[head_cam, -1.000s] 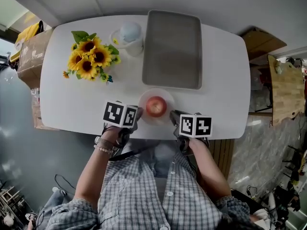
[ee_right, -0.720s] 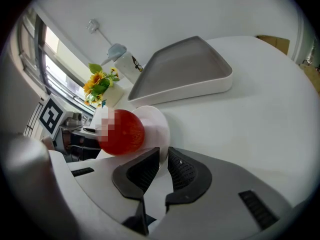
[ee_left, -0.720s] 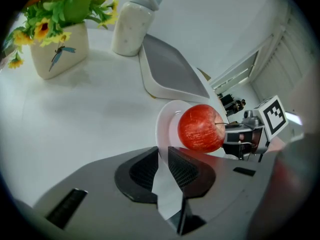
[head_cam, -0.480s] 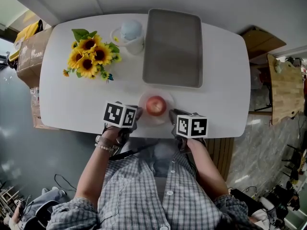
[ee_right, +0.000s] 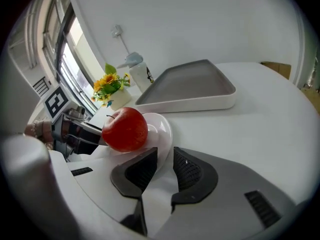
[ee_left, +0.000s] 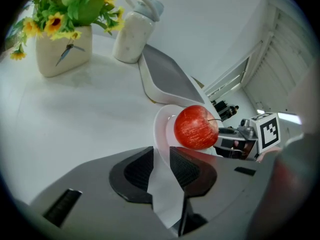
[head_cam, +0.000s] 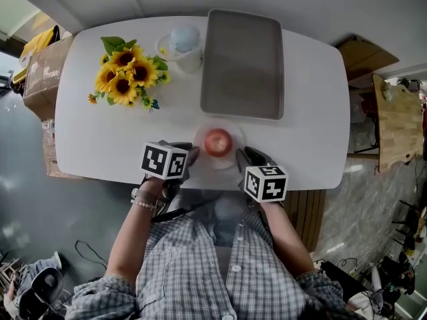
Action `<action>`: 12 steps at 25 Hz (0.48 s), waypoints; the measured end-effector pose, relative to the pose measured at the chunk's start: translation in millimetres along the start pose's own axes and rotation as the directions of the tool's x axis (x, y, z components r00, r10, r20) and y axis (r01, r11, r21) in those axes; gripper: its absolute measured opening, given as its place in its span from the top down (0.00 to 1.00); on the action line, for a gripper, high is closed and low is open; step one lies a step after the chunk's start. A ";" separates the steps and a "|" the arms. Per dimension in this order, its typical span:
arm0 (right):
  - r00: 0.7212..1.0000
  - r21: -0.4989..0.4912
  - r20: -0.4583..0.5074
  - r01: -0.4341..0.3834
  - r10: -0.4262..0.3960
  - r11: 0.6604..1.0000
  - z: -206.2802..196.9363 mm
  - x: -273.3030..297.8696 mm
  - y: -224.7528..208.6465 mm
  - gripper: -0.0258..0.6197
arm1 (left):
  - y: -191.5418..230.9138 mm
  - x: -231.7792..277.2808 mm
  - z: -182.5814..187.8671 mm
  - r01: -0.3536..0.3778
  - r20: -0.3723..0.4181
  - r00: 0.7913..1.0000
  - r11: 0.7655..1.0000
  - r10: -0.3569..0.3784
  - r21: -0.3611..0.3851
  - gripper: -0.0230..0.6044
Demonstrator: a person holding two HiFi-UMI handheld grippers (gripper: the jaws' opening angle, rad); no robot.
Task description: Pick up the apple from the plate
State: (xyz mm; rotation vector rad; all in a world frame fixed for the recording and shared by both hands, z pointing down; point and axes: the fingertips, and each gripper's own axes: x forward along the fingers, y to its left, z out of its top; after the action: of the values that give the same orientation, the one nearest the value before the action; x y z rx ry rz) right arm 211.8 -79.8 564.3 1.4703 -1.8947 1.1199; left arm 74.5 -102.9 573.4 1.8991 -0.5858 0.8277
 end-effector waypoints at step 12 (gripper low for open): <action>0.975 -0.137 0.221 0.058 -0.027 0.989 49.6 -37.2 20.2 0.84 | 12.1 -57.6 36.2 -0.154 0.210 0.969 0.982 0.128 0.111 0.82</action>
State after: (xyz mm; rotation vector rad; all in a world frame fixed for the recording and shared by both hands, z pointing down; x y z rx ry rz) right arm 208.9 -99.1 502.1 1.5997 -2.0330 0.8119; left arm 39.1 -137.7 525.3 2.0921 -0.8177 0.7822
